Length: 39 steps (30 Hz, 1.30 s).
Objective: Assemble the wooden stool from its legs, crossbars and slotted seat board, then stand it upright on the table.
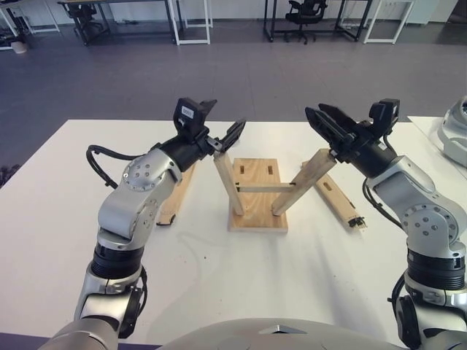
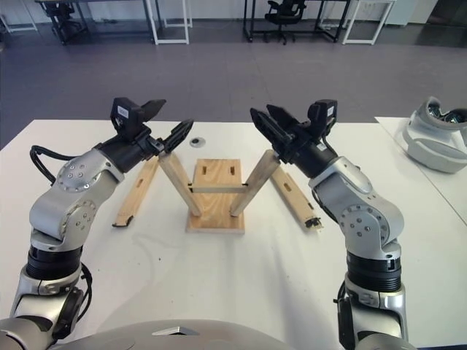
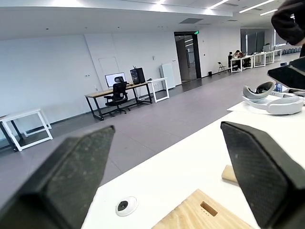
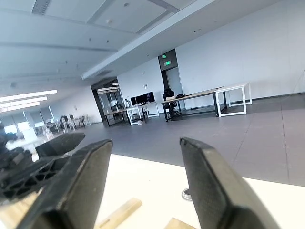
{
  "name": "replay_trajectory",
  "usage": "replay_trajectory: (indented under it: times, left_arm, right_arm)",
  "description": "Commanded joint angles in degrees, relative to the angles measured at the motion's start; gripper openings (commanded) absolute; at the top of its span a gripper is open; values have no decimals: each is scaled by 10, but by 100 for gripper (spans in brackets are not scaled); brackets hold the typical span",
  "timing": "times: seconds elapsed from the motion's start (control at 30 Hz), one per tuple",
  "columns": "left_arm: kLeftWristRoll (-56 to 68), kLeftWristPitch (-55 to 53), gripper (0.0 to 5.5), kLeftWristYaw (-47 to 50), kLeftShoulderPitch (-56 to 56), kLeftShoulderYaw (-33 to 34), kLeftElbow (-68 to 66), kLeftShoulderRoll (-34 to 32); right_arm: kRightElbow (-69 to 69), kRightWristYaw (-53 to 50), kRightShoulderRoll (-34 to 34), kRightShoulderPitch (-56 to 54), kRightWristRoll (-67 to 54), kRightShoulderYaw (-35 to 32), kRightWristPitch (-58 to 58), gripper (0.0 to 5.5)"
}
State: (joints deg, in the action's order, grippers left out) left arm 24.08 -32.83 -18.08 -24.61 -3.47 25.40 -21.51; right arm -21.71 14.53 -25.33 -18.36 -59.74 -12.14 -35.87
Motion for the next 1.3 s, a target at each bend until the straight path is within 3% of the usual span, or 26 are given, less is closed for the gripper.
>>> replay_trajectory:
  times: [0.03, 0.17, 0.3, 0.37, 0.67, 0.87, 1.1, 1.17, 1.3]
  left_arm:
    - [19, 22, 410, 64, -43, 99, 17, 33]
    - [30, -19, 410, 142, 12, 169, 105, 47]
    - [23, -91, 410, 177, 197, 95, 220, 67]
    - [25, -108, 410, 192, 227, 74, 234, 86]
    - [19, -124, 410, 210, 181, 42, 227, 117]
    - [7, -159, 410, 213, 132, -9, 220, 122]
    - [-20, -161, 410, 199, 88, -62, 183, 150]
    - [-26, -157, 410, 193, 86, -62, 174, 154]
    - [-26, -141, 410, 162, 115, -1, 149, 120]
  right_arm:
    - [-21, -30, 11, -4, -40, -56, 9, 265]
    - [-57, -83, 13, 75, 2, -90, 17, 265]
    - [-156, -134, 37, 201, 46, -77, 15, 265]
    - [-183, -162, 55, 220, 60, -63, 18, 265]
    - [-199, -197, 69, 199, 128, 26, -3, 265]
    - [-204, -237, 51, 135, 176, 86, -80, 265]
    - [-227, -188, 47, 79, 212, 138, -99, 265]
    - [-227, -176, 51, 75, 215, 143, -98, 265]
    - [-204, -174, 60, 106, 221, 103, -85, 265]
